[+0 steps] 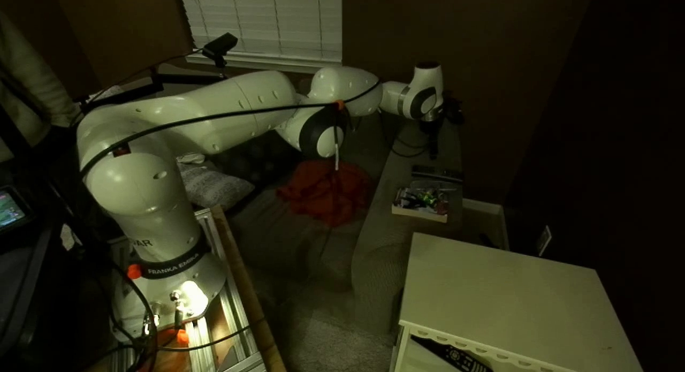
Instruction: Pick up the remote on the cabinet and place it on the right arm of sofa
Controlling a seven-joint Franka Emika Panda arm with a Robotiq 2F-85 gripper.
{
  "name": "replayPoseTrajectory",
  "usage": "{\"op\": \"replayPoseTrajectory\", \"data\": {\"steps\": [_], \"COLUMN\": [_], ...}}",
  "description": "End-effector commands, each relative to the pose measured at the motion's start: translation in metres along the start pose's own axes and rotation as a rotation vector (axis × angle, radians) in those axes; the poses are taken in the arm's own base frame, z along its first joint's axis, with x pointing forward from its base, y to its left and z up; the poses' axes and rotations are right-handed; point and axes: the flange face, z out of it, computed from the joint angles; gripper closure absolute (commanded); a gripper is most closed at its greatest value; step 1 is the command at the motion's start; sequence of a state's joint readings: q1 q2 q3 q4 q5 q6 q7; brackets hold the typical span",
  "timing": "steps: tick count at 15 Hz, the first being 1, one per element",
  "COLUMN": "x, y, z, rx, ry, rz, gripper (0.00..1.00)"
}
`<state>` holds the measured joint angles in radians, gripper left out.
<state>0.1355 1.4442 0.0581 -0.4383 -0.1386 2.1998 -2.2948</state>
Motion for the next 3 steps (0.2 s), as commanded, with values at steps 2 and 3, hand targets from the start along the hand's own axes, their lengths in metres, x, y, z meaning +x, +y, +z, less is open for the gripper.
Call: {"op": "replayPoseTrajectory", "data": {"steps": [2, 3], "x": [-0.013, -0.002], "y": [0.039, 0.033], "z": [-0.067, -0.044], "rx": [-0.089, -0.077], "ry": [-0.155, -0.079], "rz": [-0.043, -0.043], "gripper": [0.0, 0.0]}}
